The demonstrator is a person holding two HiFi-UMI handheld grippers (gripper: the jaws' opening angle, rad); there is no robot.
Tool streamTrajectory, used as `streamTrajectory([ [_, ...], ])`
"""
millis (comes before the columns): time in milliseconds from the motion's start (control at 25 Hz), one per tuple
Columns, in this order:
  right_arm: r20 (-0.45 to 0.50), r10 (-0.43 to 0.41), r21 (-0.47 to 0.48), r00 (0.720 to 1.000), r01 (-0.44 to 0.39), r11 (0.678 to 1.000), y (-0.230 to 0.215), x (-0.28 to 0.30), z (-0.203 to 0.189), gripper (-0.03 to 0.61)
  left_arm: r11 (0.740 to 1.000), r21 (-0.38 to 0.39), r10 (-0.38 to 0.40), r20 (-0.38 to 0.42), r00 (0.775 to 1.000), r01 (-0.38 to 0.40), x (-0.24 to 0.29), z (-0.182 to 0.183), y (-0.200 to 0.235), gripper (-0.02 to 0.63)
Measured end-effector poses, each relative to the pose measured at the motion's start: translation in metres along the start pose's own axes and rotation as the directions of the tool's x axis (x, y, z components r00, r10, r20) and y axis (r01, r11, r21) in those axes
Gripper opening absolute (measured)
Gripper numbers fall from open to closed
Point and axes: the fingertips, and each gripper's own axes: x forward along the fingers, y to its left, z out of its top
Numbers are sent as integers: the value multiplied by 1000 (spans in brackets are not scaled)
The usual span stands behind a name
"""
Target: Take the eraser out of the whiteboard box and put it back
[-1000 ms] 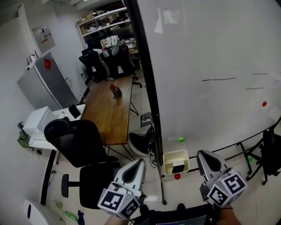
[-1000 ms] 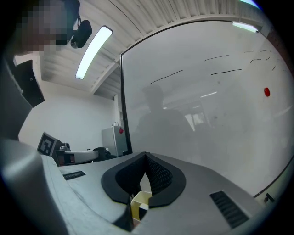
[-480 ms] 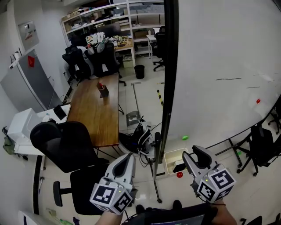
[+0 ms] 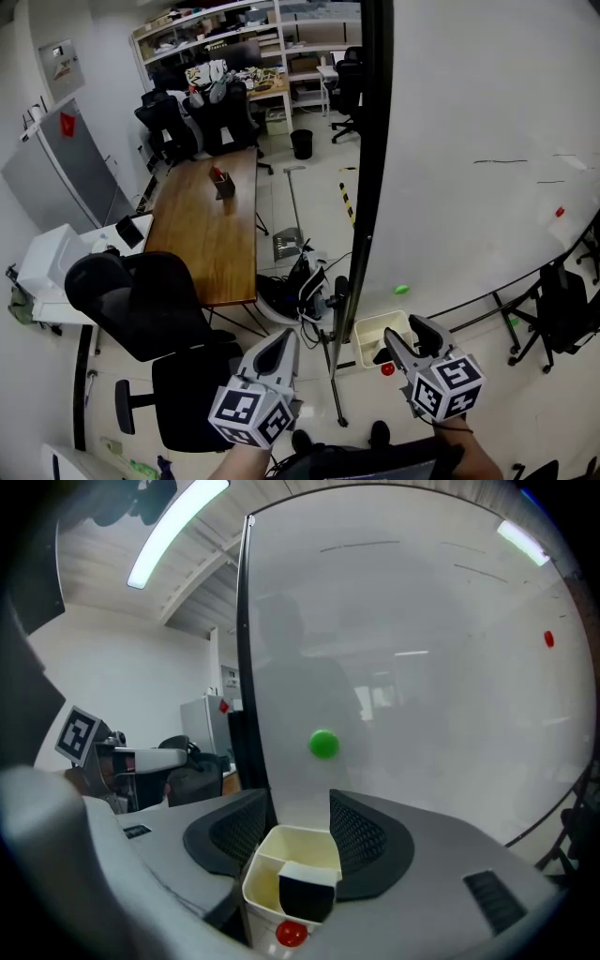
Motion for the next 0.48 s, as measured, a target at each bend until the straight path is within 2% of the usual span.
streamTrajectory([
  [240,-123,-10,-7,992,10,1000,-21,22,-53,280,997,-19,76,-57,995,-77,25,-52,15,25],
  [480,-163,-25,23,986,29,999,-29,33,-83,287,994,-16,106,-139,985,-110,33,-96,25,25],
])
